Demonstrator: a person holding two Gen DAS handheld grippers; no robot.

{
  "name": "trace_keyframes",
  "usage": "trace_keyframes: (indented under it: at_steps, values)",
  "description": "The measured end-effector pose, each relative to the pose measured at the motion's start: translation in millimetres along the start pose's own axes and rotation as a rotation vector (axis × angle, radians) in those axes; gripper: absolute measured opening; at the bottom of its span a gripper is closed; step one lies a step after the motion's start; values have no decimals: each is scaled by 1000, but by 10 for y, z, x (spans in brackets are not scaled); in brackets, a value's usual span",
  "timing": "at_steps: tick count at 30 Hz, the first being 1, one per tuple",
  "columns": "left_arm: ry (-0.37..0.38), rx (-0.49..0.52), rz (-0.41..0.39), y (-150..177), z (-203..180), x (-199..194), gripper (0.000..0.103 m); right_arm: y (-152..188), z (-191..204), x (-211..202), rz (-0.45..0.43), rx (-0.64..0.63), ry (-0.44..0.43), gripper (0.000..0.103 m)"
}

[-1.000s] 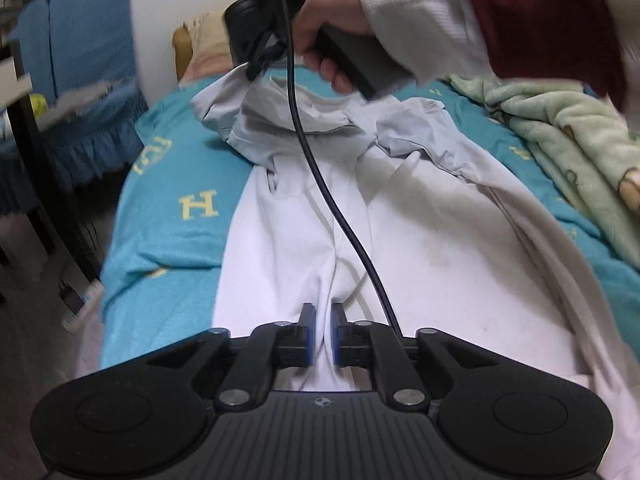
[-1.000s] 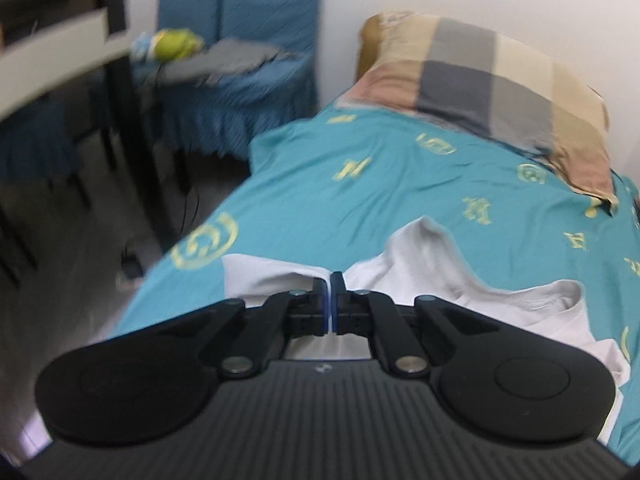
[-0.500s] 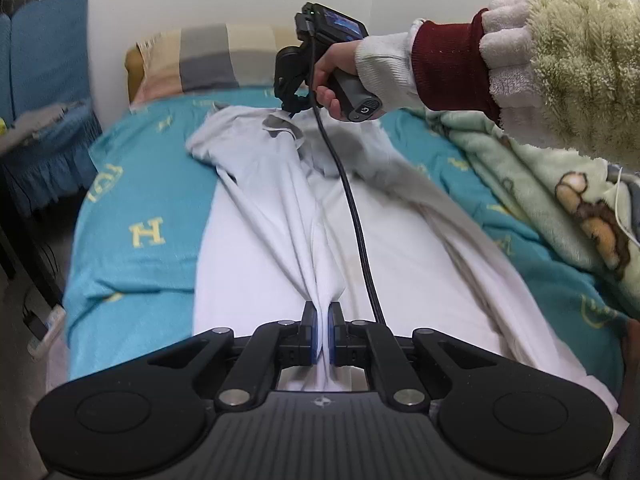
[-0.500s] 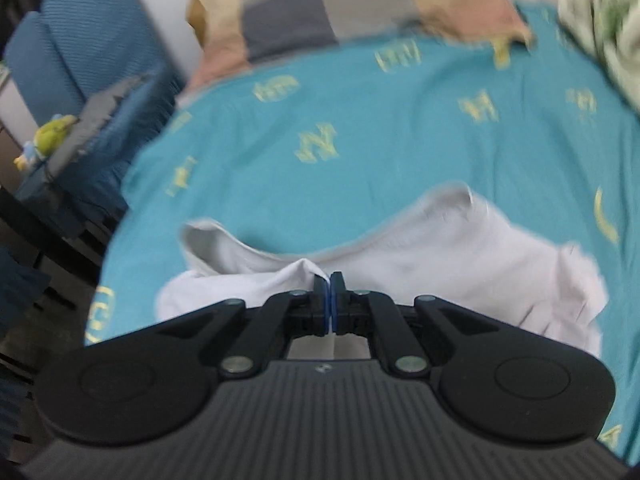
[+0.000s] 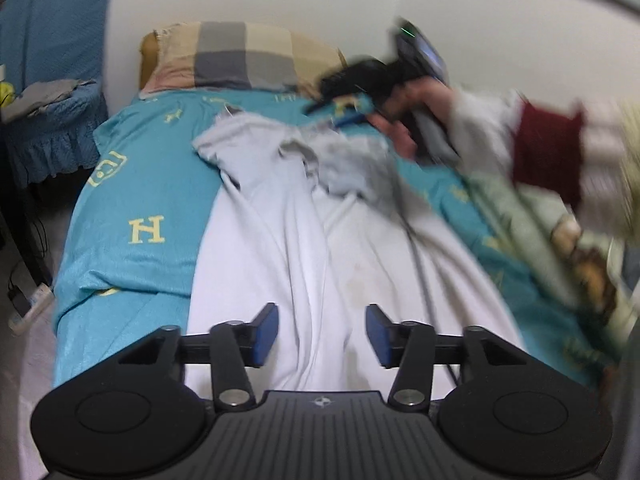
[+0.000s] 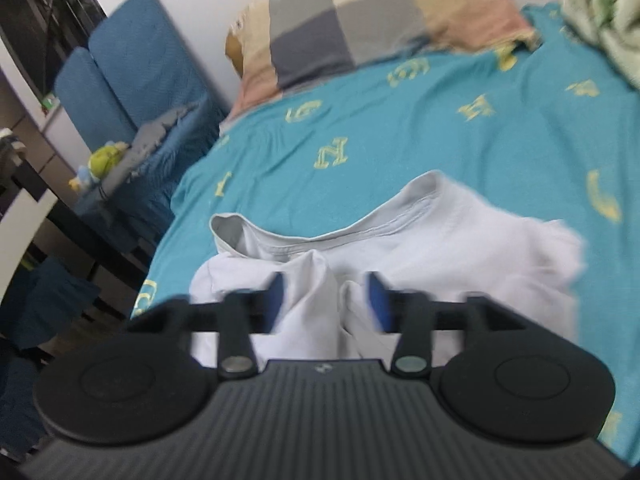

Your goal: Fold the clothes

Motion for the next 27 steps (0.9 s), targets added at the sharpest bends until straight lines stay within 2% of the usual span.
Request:
trace_keyframes:
  at_steps: [4,8,10,13,17,19,22,25,27]
  values:
    - [25,-93,-51,-99,60,-140,55,209,-43,-455,-37,-32,7,59]
    - [-44,-150,-62,-120,150,-173,55,630,-3,-715,4,-105,21,58]
    - [-82,-154,-56,-106,184,-164,55,847,5,-773,35,-131,46,58]
    - [-90,-136,-44,-104,164,-133,55,1153,2,-817,71,-162,77,58]
    - [-110,-74,-16,-53,93,-43,55,1433,82,-686,118,-320,172,56]
    - [-104,-83,4,-20,114,0,55,1521,46,-588,132,-340,210,55]
    - [-109,-128,9,-45,254,-8,55,1656,5,-605,176,-240,192,55]
    - [-111,-164,10,-76,422,-105,59,1720,117,-926,147,-135,153,55]
    - [-139,-186,20,-63,526,-192,60,1795,198,-1208,130,-66,135,55]
Point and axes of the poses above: each gripper's, at about its wrist camera, not at the fingertips, and x roughly the way its jaws point, z to its left, y to its underside, the point moved 9 cm from there along x, roughly the way its jaws point, and after that the axes turned 7 degrees about z, right-handed, at the moved point
